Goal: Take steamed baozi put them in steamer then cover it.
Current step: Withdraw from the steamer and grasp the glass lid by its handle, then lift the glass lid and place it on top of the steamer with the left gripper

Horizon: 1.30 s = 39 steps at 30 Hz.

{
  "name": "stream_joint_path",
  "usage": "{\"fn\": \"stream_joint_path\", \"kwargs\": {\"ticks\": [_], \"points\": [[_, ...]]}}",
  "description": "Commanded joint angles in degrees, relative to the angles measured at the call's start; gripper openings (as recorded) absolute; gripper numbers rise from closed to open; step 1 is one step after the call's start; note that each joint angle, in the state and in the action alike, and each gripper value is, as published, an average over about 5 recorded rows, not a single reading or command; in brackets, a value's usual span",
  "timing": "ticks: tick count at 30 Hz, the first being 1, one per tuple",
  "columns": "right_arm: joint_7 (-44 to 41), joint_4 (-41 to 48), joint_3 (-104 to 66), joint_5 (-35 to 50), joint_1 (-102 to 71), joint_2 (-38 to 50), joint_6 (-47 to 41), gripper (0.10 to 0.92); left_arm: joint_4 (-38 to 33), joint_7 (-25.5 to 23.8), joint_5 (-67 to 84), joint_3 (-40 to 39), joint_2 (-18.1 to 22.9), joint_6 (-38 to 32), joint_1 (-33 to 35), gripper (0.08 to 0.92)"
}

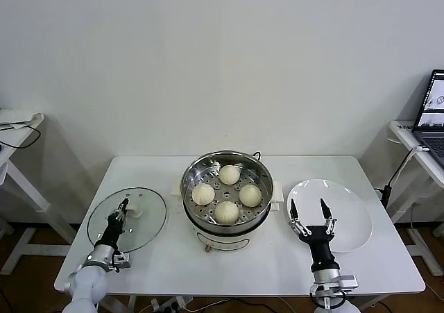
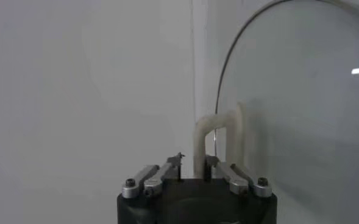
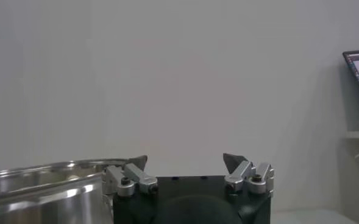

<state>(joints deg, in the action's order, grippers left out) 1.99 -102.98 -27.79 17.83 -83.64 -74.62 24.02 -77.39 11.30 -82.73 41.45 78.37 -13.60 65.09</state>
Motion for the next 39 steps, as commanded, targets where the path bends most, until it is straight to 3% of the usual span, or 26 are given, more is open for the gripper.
{"fn": "stream_joint_path", "kwargs": {"ticks": [1, 9, 14, 18, 29, 39], "points": [[0.0, 0.0, 0.2, 0.0, 0.2, 0.1, -0.1, 0.823, -12.1, -0.7, 1.5, 1.0, -0.3, 1.2, 3.8, 0.187], [0.0, -0.6, 0.2, 0.4, 0.3, 0.5, -0.2, 0.823, -30.0, -6.8, 7.8, 3.0, -3.6, 7.9, 12.2, 0.187], [0.0, -0.9, 0.0, 0.9, 0.4, 0.9, -0.2, 0.823, -43.5, -14.7, 15.4, 0.6, -8.0, 17.8, 17.4, 0.187], [0.0, -1.1, -0.1, 1.1, 0.6, 1.0, -0.2, 0.823, -50.0, -19.5, 17.0, -3.8, -11.0, 26.1, 18.1, 0.187], [-0.2, -1.1, -2.4, 1.0, 0.0, 0.2, -0.1, 0.823, -51.4, -25.4, 7.9, -23.9, -13.7, 39.1, 10.5, 0.187], [-0.3, -0.8, -4.6, 0.1, -0.8, -1.3, 0.1, 0.823, -46.2, -28.7, 2.4, -39.6, -12.0, 45.4, -1.6, 0.187]]}}
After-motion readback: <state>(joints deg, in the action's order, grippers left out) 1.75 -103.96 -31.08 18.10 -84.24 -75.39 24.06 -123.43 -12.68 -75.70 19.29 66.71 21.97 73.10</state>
